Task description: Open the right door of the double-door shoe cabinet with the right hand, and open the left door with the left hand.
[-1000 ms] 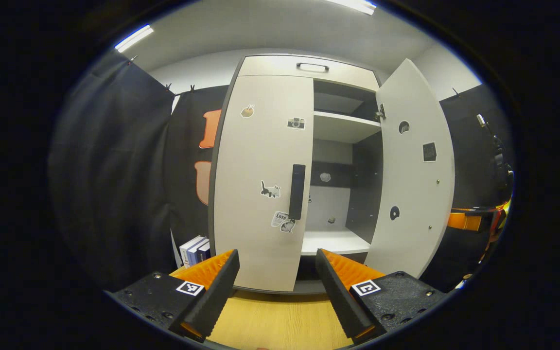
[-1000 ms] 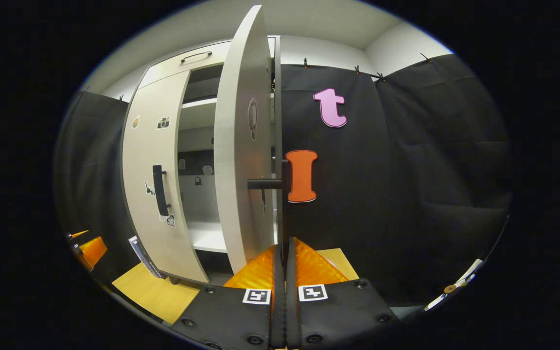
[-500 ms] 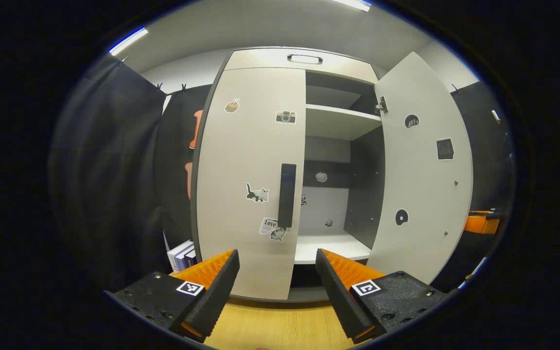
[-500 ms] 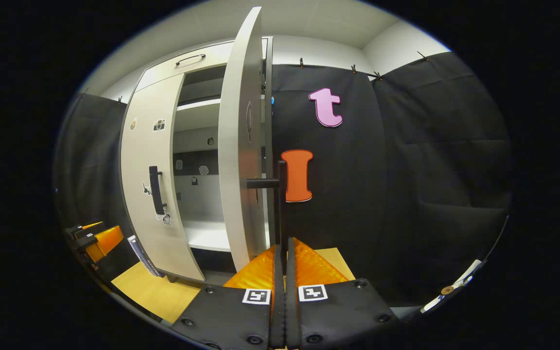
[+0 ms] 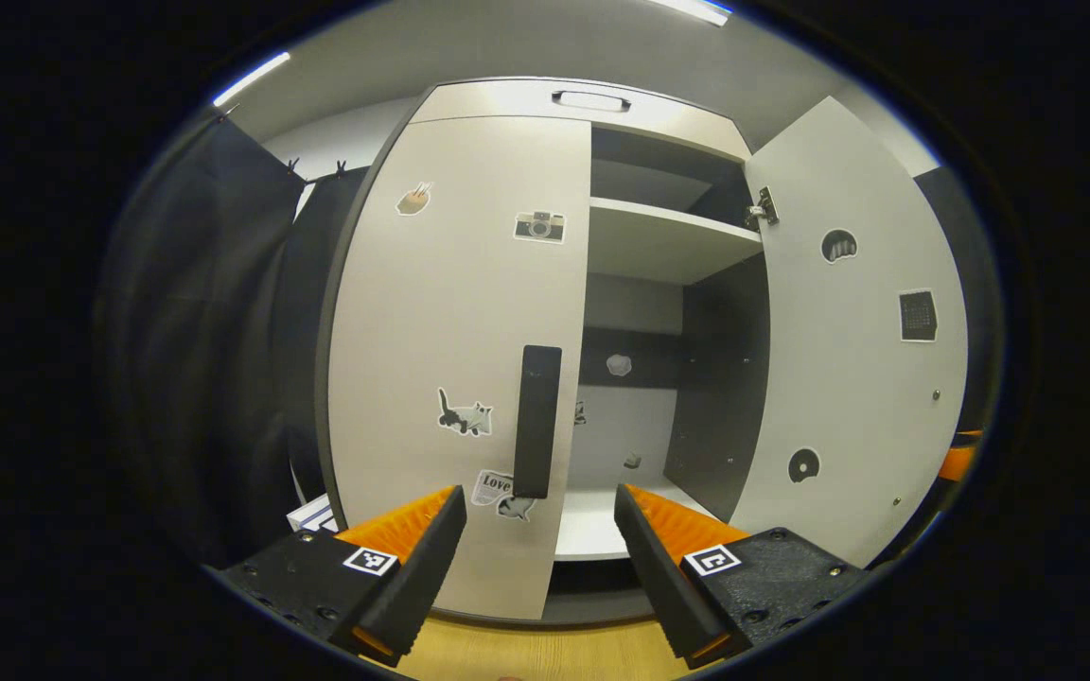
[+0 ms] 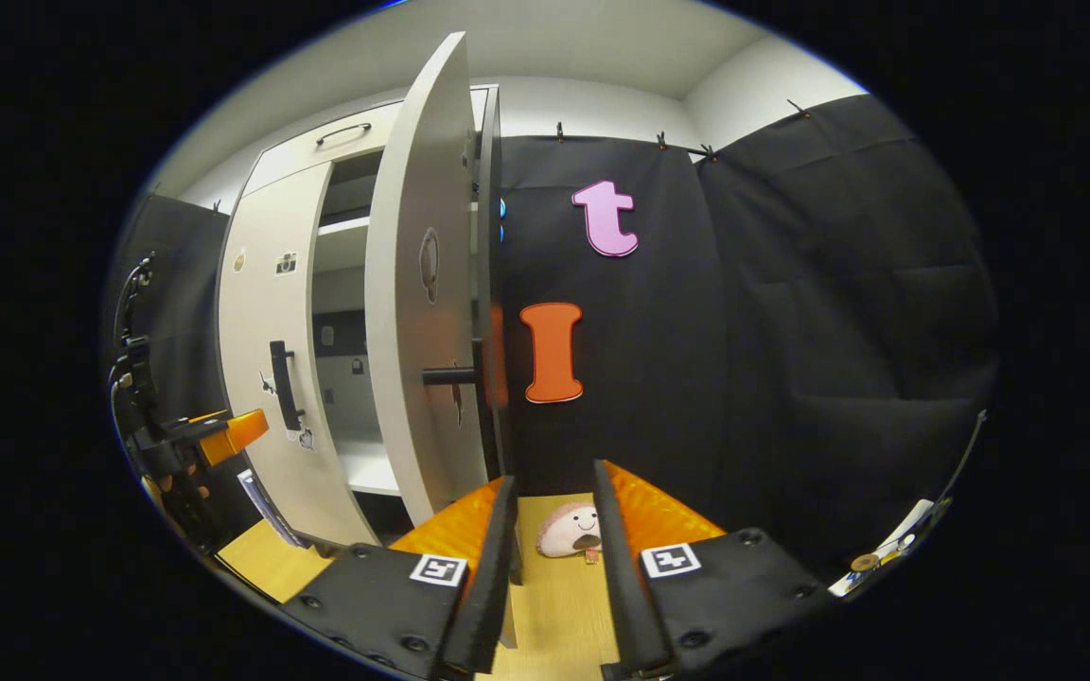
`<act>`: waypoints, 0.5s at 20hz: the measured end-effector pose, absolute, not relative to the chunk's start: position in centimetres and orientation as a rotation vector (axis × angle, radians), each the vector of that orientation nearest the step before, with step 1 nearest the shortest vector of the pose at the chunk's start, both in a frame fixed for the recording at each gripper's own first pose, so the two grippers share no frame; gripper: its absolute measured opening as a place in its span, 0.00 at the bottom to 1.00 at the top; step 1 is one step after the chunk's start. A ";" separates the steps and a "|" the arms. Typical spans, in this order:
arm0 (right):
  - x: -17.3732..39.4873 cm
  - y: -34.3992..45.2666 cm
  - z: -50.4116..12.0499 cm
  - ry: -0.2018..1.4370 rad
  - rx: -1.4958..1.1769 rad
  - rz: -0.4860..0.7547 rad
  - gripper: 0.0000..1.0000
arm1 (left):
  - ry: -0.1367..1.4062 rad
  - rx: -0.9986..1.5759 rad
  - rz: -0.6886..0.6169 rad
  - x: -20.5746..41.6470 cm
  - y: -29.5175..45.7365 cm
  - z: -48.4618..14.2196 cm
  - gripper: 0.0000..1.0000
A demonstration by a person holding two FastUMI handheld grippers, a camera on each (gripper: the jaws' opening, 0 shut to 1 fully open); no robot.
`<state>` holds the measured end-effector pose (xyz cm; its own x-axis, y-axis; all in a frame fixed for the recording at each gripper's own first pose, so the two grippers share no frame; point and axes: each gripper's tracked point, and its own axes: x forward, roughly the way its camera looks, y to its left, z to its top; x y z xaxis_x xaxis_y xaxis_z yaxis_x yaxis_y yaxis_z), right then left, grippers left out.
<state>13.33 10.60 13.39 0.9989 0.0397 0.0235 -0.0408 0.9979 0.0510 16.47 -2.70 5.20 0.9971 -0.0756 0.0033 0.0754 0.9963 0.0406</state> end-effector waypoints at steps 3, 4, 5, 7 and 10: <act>13.4 9.2 13.5 -0.033 0.037 -0.007 0.67 | -0.008 0.048 -0.068 18.7 -2.5 5.6 0.95; 13.3 8.9 13.5 -0.035 0.039 -0.017 0.78 | -0.011 0.053 -0.060 19.4 -2.3 5.8 0.95; 13.4 8.7 13.6 -0.035 0.044 -0.026 0.89 | -0.014 0.061 -0.053 20.3 -2.0 5.8 0.95; 13.5 8.8 13.7 -0.043 0.064 -0.027 1.00 | -0.010 0.072 -0.042 21.6 -1.6 5.8 0.95; 13.8 8.5 14.3 -0.058 0.085 -0.040 1.00 | 0.010 0.052 -0.045 23.6 -1.5 5.2 0.95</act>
